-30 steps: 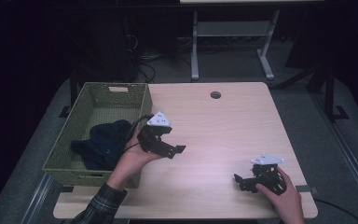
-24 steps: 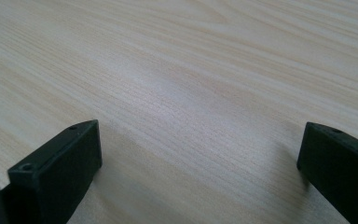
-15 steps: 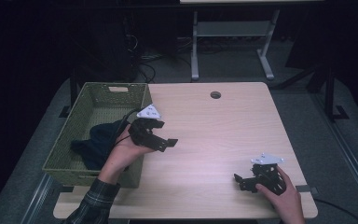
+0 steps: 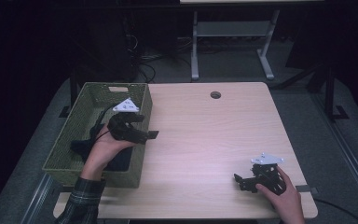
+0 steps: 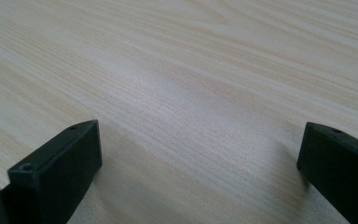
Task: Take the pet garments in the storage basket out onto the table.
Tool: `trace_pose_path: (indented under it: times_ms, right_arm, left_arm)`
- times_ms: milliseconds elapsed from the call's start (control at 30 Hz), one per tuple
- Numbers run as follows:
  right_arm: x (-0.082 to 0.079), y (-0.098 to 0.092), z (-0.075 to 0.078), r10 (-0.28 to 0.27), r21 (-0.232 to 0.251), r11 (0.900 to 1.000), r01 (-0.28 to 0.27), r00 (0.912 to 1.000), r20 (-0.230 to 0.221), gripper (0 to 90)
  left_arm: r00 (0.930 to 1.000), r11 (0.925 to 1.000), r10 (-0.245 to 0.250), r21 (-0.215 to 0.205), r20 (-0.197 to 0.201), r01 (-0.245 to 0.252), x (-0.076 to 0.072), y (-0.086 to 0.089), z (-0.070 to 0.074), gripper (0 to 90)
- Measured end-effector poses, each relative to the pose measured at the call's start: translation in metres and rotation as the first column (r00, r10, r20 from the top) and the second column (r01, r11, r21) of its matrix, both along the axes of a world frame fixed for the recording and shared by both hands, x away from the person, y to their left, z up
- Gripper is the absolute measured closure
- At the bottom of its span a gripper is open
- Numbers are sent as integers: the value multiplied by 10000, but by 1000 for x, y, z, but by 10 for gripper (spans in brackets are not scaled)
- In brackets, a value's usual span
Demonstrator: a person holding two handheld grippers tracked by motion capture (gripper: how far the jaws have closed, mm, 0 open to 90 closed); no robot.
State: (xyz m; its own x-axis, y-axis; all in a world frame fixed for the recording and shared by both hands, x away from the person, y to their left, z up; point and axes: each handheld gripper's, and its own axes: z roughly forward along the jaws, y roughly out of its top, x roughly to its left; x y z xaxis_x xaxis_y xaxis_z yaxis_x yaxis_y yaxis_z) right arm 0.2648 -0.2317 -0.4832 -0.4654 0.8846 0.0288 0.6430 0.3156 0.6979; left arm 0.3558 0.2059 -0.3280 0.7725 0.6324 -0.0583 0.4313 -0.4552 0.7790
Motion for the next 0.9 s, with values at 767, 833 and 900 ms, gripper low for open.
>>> trace_pose_path:
  times_ms: [767,833,900]
  right_arm:
    - [0,0,0,3,-2,10000,-3,10000,-5,0]
    - [0,0,0,5,-5,10000,-5,10000,-2,0]
    - [0,0,0,3,-3,10000,-3,10000,-4,0]
  left_arm:
    - [9878,9839,1556,910,-107,-1540,10,75,-19,141]
    - [9845,9805,1752,922,-121,-1734,11,80,-23,142]
    - [9835,9784,1805,1056,-152,-1780,12,86,-26,142]
